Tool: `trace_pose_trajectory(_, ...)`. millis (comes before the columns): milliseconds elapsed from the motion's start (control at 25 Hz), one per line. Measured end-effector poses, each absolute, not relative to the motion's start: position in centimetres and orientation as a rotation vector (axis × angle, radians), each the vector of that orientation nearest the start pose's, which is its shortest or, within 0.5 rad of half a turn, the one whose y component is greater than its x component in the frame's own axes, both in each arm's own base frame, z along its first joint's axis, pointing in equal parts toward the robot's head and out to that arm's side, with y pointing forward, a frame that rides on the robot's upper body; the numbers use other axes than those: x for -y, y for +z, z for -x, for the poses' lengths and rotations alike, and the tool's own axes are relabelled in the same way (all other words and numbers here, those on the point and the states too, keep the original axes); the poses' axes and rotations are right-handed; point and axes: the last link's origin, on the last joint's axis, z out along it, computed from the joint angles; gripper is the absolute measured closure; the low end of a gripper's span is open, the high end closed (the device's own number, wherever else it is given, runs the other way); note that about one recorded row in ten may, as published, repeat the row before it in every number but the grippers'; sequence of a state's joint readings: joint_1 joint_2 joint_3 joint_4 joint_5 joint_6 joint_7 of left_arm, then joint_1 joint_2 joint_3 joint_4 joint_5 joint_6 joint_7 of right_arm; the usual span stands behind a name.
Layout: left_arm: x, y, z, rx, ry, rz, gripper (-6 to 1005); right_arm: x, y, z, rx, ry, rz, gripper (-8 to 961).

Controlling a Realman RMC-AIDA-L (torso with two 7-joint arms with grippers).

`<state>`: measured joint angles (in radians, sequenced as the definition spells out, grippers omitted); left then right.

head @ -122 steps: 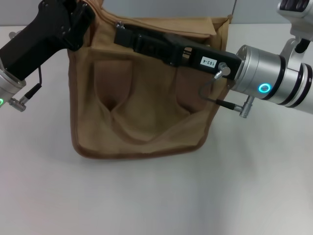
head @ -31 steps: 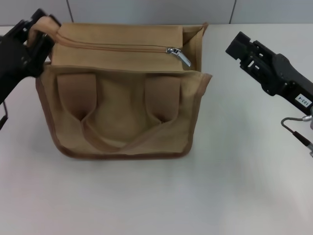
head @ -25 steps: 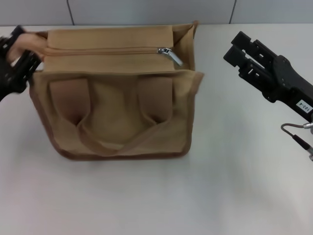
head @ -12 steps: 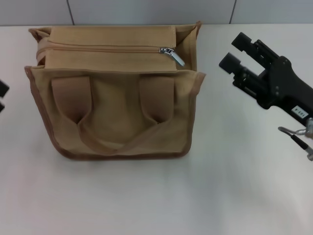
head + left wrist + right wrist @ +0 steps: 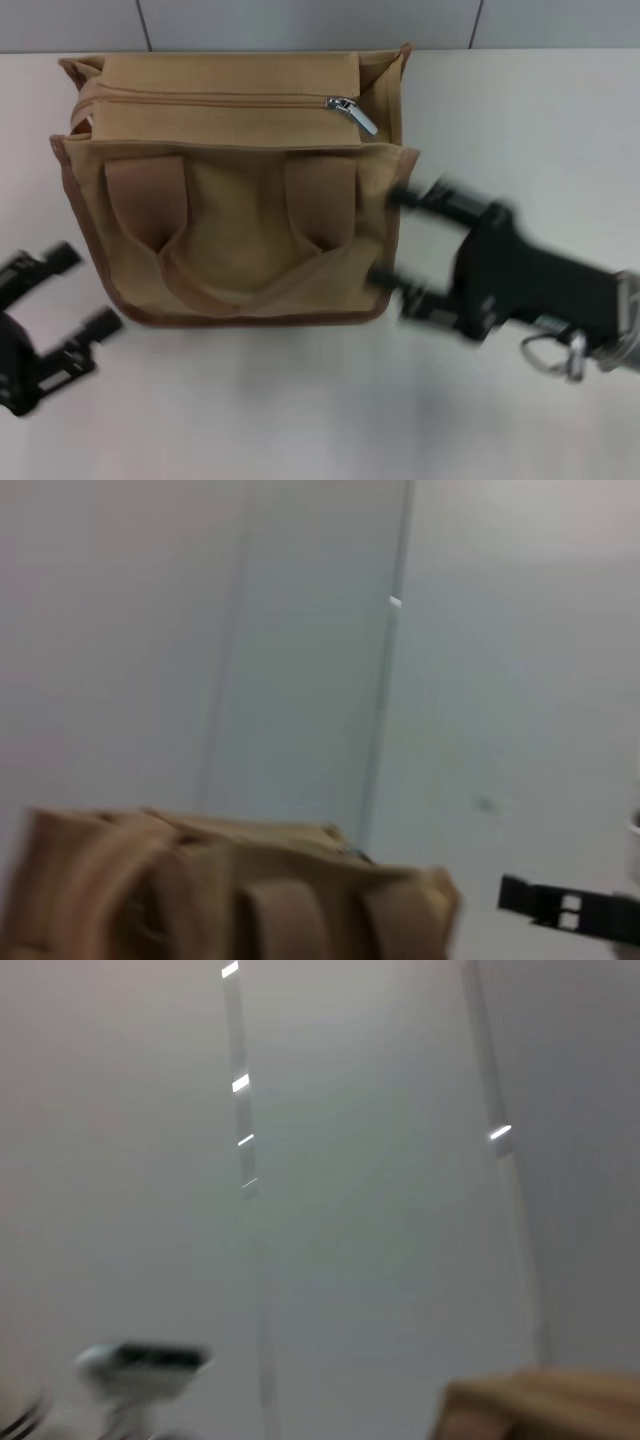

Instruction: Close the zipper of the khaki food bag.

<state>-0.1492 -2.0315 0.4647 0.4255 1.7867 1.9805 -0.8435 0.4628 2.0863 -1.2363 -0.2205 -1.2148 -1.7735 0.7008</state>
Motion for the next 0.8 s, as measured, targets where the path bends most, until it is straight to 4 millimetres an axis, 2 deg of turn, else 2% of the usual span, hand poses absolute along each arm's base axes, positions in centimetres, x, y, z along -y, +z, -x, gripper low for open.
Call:
trace_pose_trajectory(80, -18.7, 2.6, 32.5, 0.387, -1.142, 2.444, 215, -25.2, -6.6, -22.5, -0.075, 1.291, 2.747, 222)
trace_pose_trajectory(200, -19.1, 1.7, 32.2, 0.379, -1.097, 2.544, 215, -25.2, -7.8, -22.5, -0.051, 1.209, 2.836, 222)
trace_pose_trajectory(400, -19.8, 0.9, 32.1, 0.367, -1.026, 2.636, 215, -25.3, -8.2, -22.5, -0.04, 1.169, 2.851, 222)
trace_pose_trajectory(800, -19.5, 0.1, 31.9, 0.277, -0.995, 2.653, 215, -25.6, -8.1, -22.3, -0.036, 1.187, 2.828, 223)
